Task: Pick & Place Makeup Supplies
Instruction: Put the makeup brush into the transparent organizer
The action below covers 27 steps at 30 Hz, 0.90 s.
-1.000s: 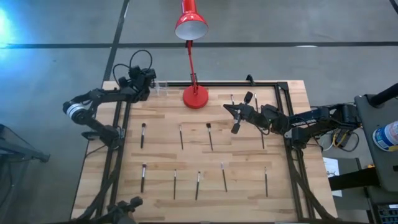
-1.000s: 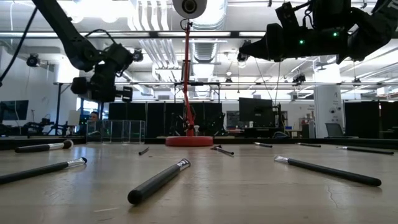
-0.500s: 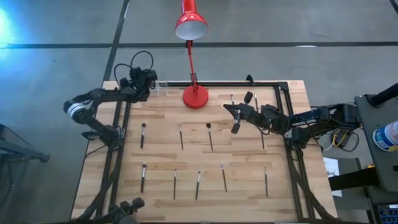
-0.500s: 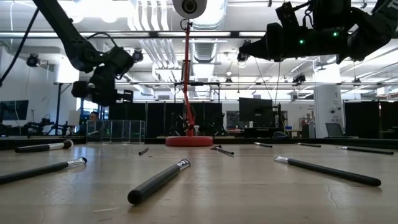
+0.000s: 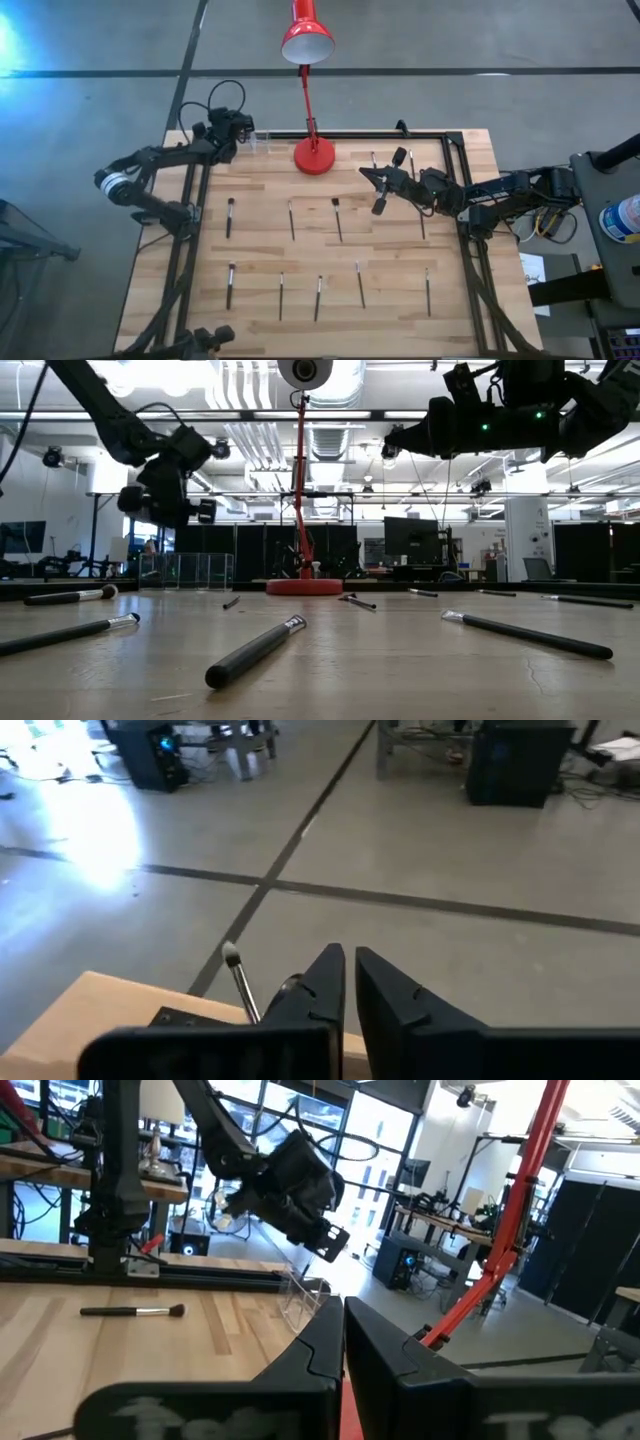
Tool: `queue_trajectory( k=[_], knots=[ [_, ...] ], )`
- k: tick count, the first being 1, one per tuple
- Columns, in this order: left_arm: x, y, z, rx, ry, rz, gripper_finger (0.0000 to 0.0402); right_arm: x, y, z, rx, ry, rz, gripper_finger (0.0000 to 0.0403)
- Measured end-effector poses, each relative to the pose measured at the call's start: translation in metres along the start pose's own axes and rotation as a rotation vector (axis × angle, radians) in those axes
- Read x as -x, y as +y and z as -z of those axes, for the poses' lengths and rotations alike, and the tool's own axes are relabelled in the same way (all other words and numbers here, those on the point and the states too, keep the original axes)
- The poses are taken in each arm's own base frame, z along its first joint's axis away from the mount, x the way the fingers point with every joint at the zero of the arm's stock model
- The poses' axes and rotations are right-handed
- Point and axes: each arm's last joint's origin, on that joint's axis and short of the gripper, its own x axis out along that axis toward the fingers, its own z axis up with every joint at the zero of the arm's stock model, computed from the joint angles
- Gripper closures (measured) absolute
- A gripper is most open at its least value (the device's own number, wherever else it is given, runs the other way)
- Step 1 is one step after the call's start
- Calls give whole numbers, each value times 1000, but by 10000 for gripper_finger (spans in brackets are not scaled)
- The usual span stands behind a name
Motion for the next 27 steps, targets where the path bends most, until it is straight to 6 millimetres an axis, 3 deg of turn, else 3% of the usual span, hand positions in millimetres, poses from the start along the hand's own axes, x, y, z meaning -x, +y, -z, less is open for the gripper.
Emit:
queue_trajectory(
  k=[5,9,17,27],
  knots=[
    [22,5,-13,-11,-18,117,399,0,0,1,2,7,-1,394],
    [46,4,-11,-47,-16,280,401,0,0,1,2,12,-3,394],
    [88,-6,30,-118,5,746,401,-5,1,-2,-29,43,-6,394],
    [93,-3,74,-52,58,1180,401,-24,4,-5,-189,410,-20,394]
  ],
)
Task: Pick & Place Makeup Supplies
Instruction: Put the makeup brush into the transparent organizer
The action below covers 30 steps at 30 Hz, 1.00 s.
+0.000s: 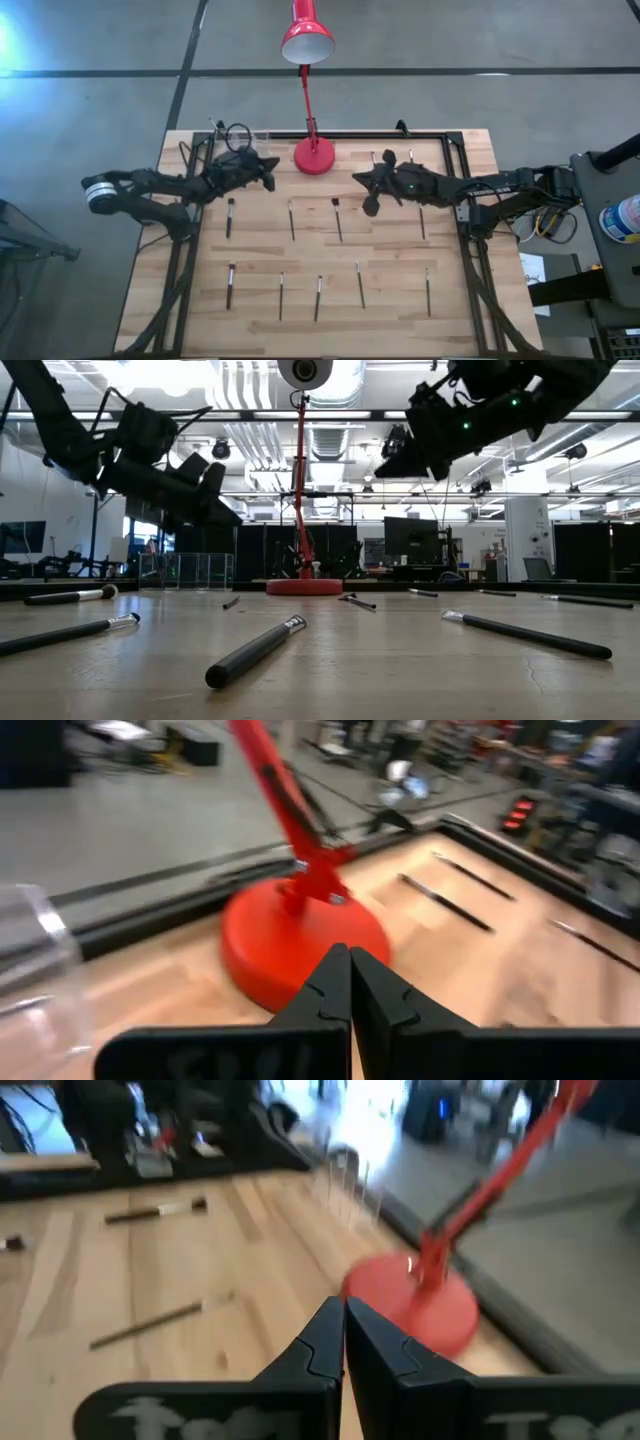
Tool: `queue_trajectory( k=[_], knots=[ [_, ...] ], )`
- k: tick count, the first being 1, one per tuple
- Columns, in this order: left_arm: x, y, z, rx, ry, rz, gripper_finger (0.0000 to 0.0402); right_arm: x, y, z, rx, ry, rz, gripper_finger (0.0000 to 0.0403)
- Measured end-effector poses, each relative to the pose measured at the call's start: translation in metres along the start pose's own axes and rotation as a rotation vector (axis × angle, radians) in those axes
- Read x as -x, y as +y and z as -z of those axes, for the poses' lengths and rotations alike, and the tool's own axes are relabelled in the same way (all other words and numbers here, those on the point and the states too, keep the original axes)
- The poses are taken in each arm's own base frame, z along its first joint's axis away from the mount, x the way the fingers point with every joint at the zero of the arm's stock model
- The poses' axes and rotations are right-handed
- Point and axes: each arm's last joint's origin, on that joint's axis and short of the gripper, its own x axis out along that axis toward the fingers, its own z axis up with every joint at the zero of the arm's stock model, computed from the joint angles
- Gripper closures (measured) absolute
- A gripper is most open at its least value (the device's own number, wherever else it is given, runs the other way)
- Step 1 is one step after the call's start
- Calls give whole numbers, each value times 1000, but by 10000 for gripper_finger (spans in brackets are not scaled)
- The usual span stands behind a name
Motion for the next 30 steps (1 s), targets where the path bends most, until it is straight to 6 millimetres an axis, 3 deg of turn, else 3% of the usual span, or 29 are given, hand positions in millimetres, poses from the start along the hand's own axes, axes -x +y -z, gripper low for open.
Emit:
queue_trajectory(
  k=[7,16,23,30],
  knots=[
    [-6,-2,14,-50,47,101,401,1,-20,25,-149,138,218,394],
    [-13,0,26,-56,95,133,401,9,-89,54,-388,435,472,394],
    [-16,1,31,-100,115,130,401,27,-148,67,-580,492,581,391],
    [-26,-3,26,-115,113,185,401,40,-174,72,-621,490,663,336]
  ],
)
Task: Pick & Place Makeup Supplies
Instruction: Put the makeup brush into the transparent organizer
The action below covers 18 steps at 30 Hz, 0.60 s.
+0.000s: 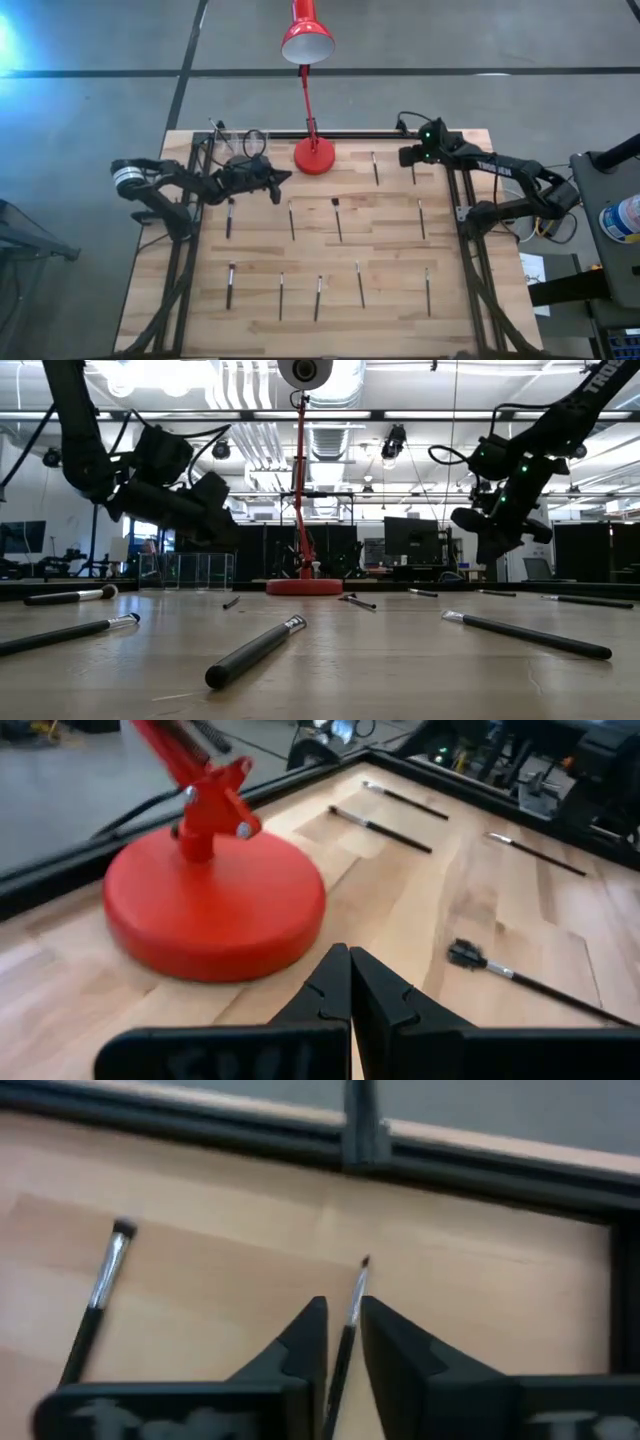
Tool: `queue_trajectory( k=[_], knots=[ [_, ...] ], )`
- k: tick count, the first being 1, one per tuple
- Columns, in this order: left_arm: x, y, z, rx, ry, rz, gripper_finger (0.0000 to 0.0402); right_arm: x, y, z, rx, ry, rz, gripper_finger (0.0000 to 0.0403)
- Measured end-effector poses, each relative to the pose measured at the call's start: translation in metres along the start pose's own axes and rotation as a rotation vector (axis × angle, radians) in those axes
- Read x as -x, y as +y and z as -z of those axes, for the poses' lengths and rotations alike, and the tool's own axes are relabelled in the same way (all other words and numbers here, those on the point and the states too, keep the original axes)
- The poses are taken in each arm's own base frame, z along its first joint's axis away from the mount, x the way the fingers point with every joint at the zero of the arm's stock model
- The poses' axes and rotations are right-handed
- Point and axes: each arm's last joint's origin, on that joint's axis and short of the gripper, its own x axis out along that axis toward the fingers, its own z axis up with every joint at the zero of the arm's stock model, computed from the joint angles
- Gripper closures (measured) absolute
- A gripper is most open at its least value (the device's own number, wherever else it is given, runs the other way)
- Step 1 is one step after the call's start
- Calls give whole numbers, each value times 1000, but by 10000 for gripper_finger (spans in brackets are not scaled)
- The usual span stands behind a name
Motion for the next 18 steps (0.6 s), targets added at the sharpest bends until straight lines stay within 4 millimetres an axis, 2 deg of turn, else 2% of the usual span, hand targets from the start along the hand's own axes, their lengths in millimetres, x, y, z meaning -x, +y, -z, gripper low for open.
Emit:
queue_trajectory(
  k=[8,12,18],
  knots=[
    [-4,-4,-7,-14,-11,74,401,-1,-3,-5,-27,-29,6,280],
    [-4,-5,-4,-13,9,85,401,-6,-1,-6,-37,-9,20,272],
    [-4,-8,-3,-13,10,94,401,-19,7,-16,-4,127,94,273]
  ],
)
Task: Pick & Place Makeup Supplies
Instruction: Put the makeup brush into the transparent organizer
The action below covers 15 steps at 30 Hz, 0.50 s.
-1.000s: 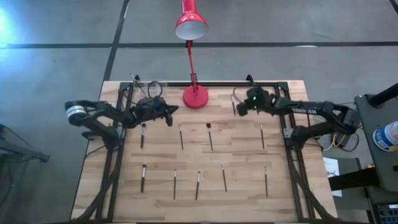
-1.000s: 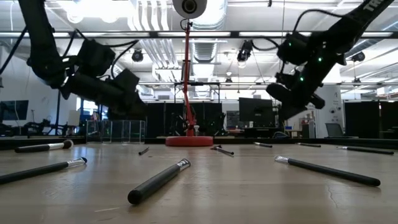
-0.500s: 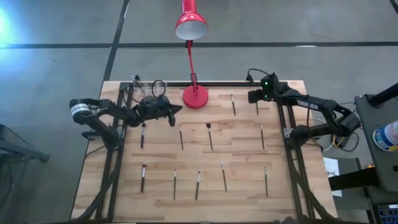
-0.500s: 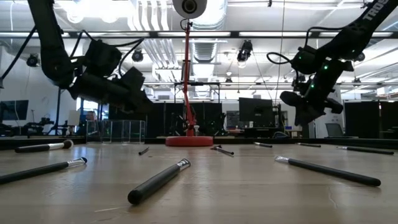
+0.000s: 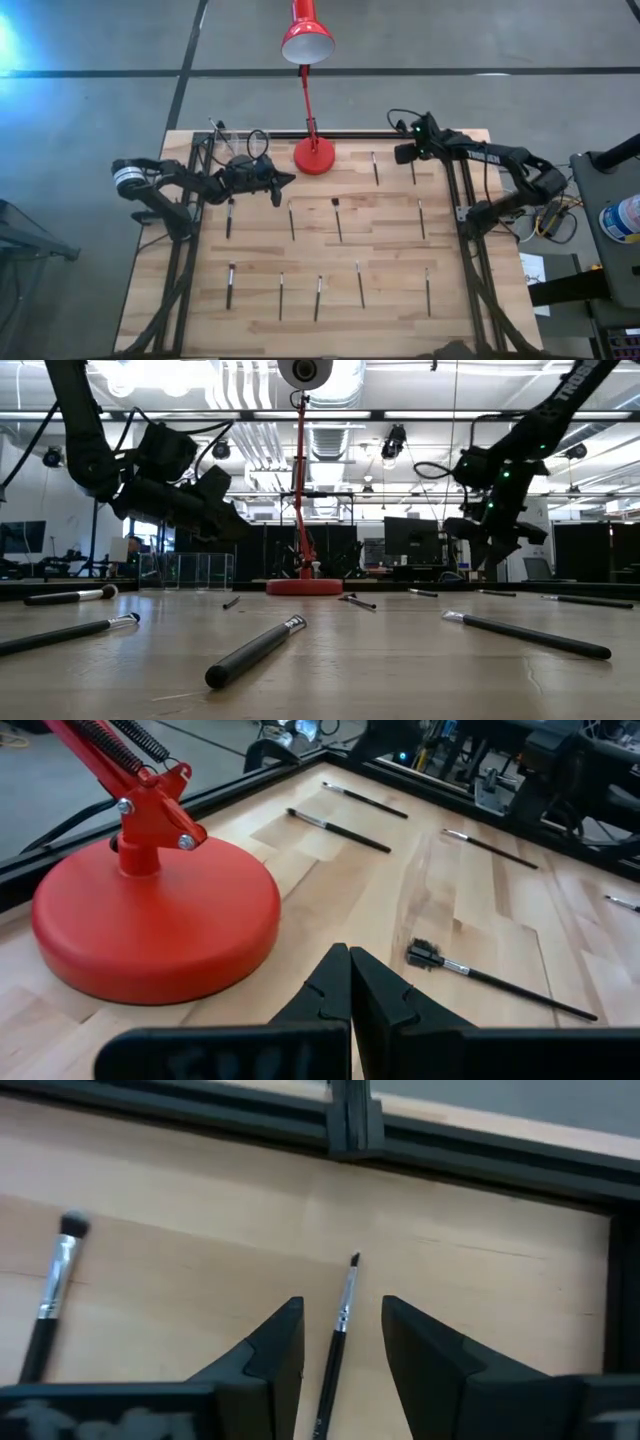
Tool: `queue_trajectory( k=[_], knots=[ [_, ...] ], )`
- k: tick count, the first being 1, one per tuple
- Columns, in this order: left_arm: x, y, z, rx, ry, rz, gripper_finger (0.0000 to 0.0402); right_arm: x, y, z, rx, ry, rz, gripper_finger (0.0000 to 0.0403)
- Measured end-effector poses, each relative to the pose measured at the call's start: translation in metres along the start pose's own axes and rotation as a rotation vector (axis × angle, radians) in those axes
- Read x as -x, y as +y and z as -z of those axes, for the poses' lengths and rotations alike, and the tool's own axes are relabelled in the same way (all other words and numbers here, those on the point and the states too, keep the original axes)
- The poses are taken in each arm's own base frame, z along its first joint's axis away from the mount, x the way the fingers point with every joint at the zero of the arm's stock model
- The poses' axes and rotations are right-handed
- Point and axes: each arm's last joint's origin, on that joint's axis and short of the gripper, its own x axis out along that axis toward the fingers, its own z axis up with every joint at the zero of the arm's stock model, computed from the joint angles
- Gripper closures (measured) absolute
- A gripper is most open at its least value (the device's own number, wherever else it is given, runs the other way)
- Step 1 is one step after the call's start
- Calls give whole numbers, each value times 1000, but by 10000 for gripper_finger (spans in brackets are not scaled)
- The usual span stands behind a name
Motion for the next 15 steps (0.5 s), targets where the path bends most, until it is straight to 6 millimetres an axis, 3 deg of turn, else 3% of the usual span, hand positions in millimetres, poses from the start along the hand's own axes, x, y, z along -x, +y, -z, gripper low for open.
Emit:
queue_trajectory(
  k=[11,15],
  knots=[
    [0,-1,3,4,30,-1,402,-37,11,-33,7,169,72,276],
    [0,0,5,6,48,-4,402,-47,13,-34,12,230,94,289]
  ],
)
